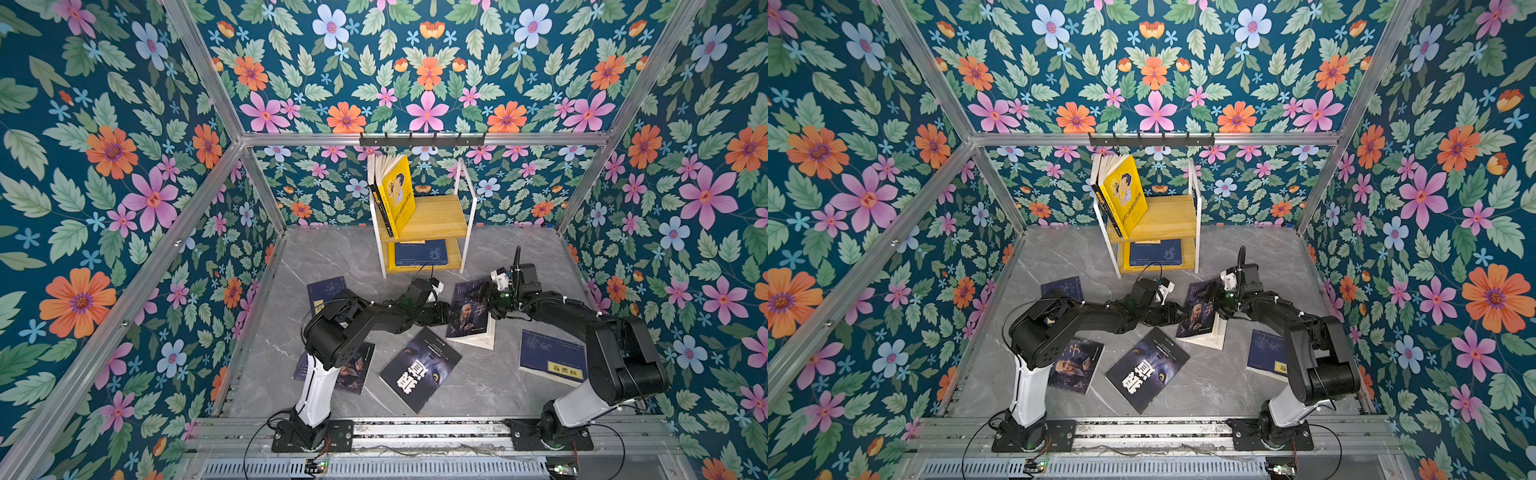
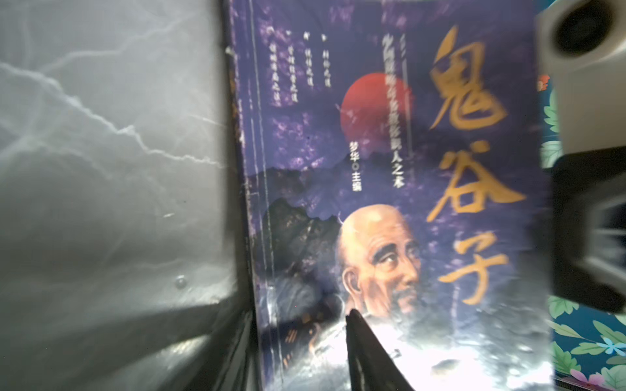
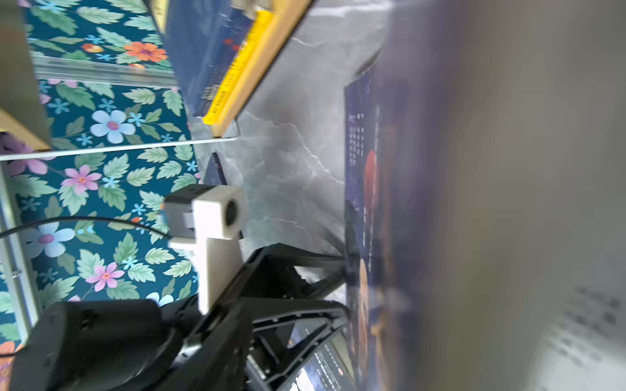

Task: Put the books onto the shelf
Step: 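Grasp the purple book's edges with both grippers and stand it upright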

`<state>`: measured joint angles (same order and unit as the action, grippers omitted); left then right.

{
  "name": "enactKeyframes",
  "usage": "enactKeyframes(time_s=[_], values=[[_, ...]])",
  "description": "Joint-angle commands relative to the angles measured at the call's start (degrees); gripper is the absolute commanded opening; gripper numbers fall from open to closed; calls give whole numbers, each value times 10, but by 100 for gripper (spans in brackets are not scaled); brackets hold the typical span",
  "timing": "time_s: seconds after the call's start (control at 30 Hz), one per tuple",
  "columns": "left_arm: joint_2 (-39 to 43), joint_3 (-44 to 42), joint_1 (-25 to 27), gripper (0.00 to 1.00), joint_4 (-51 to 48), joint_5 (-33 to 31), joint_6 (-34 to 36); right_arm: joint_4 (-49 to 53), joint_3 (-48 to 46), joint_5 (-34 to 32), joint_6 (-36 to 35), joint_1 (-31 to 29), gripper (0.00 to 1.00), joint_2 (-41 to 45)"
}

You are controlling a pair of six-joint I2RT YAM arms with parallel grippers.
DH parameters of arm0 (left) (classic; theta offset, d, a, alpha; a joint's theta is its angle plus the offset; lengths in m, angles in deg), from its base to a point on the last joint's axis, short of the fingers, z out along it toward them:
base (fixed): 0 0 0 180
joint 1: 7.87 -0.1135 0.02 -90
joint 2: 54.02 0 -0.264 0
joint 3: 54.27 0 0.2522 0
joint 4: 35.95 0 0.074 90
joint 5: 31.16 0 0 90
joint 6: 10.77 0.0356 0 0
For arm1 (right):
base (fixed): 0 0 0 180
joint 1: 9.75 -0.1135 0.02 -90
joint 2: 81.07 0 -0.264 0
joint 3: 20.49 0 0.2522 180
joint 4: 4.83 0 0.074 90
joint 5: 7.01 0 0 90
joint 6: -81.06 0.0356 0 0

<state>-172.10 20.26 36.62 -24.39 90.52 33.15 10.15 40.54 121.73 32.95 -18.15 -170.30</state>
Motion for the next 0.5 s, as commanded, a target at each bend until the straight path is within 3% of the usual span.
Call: enactKeyframes(time_s=[0.0, 0.07, 0.27, 0.47], values=[[-3, -2, 1, 48, -64, -10, -1, 3, -9, 14, 8, 0, 61, 29], [-2, -3, 1, 48, -64, -11, -1, 26, -16, 12, -3, 0, 54, 46], [-7, -3, 0, 48, -62, -10, -4, 57, -33, 14, -21, 0, 46, 73], [-2, -5, 1, 48, -64, -12, 1, 111, -34, 1, -44, 0, 45, 105]])
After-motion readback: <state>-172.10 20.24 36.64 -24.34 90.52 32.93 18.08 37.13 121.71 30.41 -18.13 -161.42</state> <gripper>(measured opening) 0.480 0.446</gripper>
